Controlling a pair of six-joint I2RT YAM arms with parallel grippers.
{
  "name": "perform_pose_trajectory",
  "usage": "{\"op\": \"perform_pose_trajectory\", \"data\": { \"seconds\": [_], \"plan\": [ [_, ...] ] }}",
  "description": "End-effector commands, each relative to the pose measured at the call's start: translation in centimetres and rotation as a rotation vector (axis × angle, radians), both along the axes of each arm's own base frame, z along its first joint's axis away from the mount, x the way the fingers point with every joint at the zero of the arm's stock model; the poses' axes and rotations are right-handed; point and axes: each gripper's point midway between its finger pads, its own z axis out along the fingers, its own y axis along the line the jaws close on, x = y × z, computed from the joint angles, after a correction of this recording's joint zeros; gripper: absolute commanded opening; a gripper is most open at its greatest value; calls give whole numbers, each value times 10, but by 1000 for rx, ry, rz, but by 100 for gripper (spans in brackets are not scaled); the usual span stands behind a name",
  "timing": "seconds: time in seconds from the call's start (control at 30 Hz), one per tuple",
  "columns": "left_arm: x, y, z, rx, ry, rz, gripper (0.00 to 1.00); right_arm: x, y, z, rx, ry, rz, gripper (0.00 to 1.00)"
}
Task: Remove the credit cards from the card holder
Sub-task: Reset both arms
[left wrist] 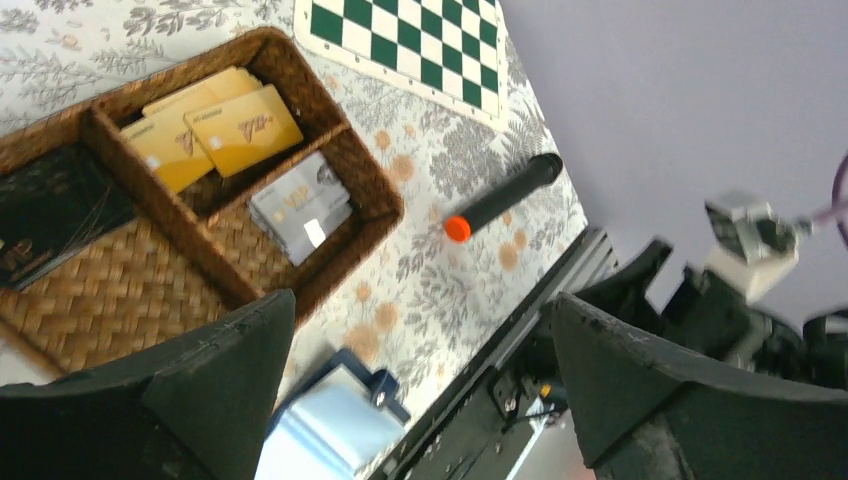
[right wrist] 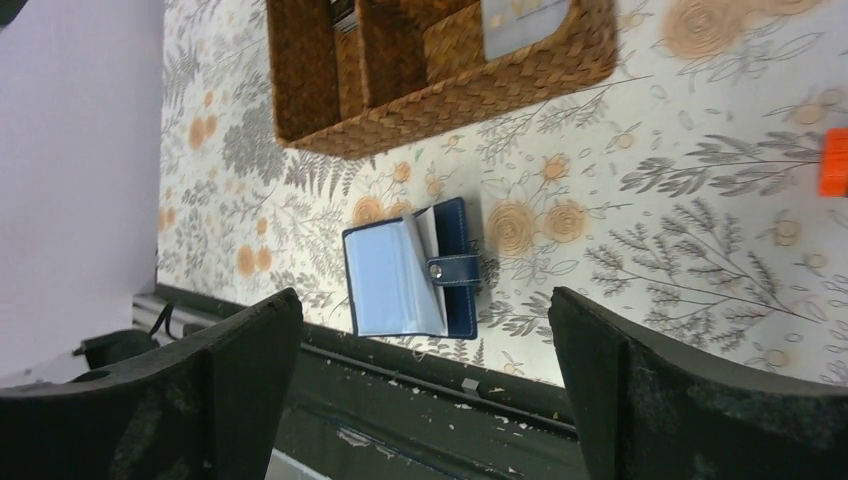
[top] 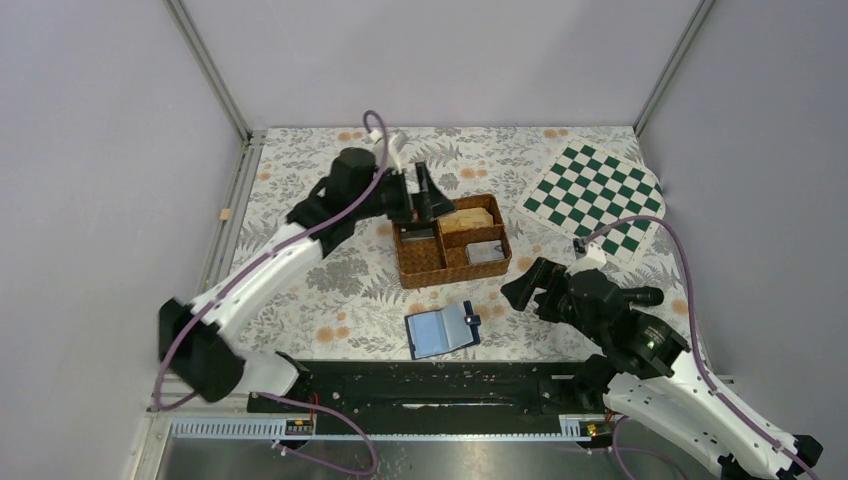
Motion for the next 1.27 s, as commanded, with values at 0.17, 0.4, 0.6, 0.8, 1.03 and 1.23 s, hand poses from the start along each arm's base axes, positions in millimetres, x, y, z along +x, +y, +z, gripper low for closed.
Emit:
{"op": "perform_pose_trajectory", "data": {
  "seconds": [0.17,0.4,0.6,0.8,1.03,1.23],
  "plan": [
    [-71,80,-28,121,-73,107,99,6,-30,1,-133,-16,-96,99],
    [-95,105,-39,96,-125,157,99,8,-40,34,-138,-146,-79,99],
    [-109,115,-36,34,-150,187,99,7,-43,54,-105,-186,-85,100],
    [-118,114,-35,-9,-134,173,99,5,-41,60,-65,-185,-87,99],
    [-123,115,-29,-37,-139,170,99,4,-44,64,-40,-202,-100,99],
    [-124,115,-31,-50,-120,182,99,2,-42,56,-45,-180,-91,99]
  ]
}}
